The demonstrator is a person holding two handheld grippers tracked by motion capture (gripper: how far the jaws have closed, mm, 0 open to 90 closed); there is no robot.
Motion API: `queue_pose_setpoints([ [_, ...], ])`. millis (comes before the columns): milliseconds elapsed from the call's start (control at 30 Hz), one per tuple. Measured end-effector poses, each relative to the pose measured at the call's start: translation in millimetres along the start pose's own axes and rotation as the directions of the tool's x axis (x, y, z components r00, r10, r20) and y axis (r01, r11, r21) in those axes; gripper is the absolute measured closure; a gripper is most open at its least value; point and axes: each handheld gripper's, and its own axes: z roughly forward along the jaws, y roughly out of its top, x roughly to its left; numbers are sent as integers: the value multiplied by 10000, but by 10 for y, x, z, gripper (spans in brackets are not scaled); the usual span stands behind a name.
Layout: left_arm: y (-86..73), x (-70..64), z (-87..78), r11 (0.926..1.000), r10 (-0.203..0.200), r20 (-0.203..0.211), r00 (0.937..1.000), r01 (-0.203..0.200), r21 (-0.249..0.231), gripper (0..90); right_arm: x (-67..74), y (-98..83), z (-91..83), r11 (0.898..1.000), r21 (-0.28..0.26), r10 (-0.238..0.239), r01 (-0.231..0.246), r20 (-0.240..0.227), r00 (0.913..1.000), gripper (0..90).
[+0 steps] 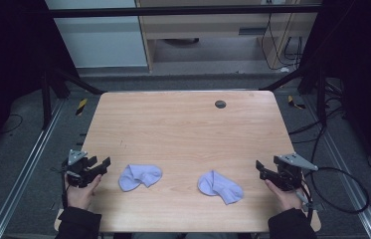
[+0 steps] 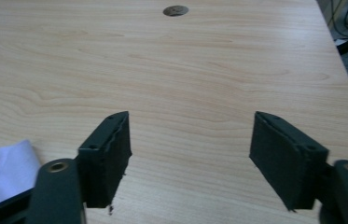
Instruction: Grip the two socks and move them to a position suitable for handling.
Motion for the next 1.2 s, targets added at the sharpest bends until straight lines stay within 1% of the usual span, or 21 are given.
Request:
queue_pose_setpoints([
  [33,1,-41,-10,10000,73,37,10000,-73,-11,422,8,-20,9,9999,161,-29,30,-96,10000,347],
  [100,2,-101,-32,9999,140,228,9996,-138,-62,420,27,-29,24,9993,356,-134,137,-83,9999,350],
  [167,5,-157,-53,9996,246,372,9990,-241,-150,420,41,-28,26,9991,409,-134,140,-145,9998,354],
  [233,16,-205,-68,9992,359,532,9979,-348,-215,419,83,-9,28,9982,480,-355,363,-166,9992,357],
  [300,21,-245,-76,9990,401,637,9972,-387,-236,419,101,2,20,9983,472,-329,339,-233,9992,357],
  [367,21,-297,-80,9988,455,759,9961,-438,-238,420,137,23,17,9980,415,-471,484,-317,9984,366],
  [400,25,-360,-73,9984,530,926,9943,-511,-229,420,154,31,18,9970,423,-628,642,-347,9974,370],
  [433,25,-360,-73,9984,530,926,9943,-511,-229,420,154,31,18,9970,423,-628,642,-347,9974,370],
  [467,31,-405,-69,9978,651,1009,9928,-633,-210,420,184,49,18,9958,418,-791,810,-453,9958,377],
  [500,44,-472,-67,9967,791,1157,9901,-765,-266,420,202,60,12,9961,449,-733,756,-524,9959,383],
  [533,44,-472,-67,9967,791,1157,9901,-765,-266,421,210,69,13,9949,351,-931,950,-525,9943,388],
  [733,70,-667,-48,9928,1198,1548,9807,-1176,-233,420,280,133,-36,9945,-67,-1049,1047,-532,9931,410],
  [800,78,-719,-45,9915,1302,1611,9783,-1275,-269,421,302,154,-50,9937,-74,-1124,1121,-607,9918,412],
  [867,112,-806,-39,9891,1469,1787,9729,-1433,-333,421,334,185,-67,9918,-72,-1280,1278,-651,9896,412],
  [933,122,-835,-35,9886,1507,1844,9712,-1470,-339,422,343,199,-75,9922,-90,-1249,1246,-694,9897,412],
  [1000,132,-922,-13,9857,1685,1971,9658,-1653,-327,423,364,236,-90,9919,-119,-1274,1269,-892,9878,417],
  [1033,132,-922,-13,9857,1685,1971,9658,-1653,-327,423,375,246,-93,9910,-66,-1337,1337,-976,9862,428],
  [1100,130,-987,4,9844,1760,2061,9626,-1739,-284,425,388,251,-94,9890,-32,-1472,1476,-974,9843,431],
  [1133,128,-1056,20,9833,1814,2163,9593,-1798,-271,427,427,251,-100,9856,62,-1677,1692,-1017,9806,434],
  [1167,128,-1056,20,9833,1814,2163,9593,-1798,-271,428,439,249,-101,9845,87,-1734,1753,-1061,9791,434],
  [1200,128,-1101,31,9827,1844,2228,9573,-1835,-247,428,439,249,-101,9845,87,-1734,1753,-1061,9791,434],
])
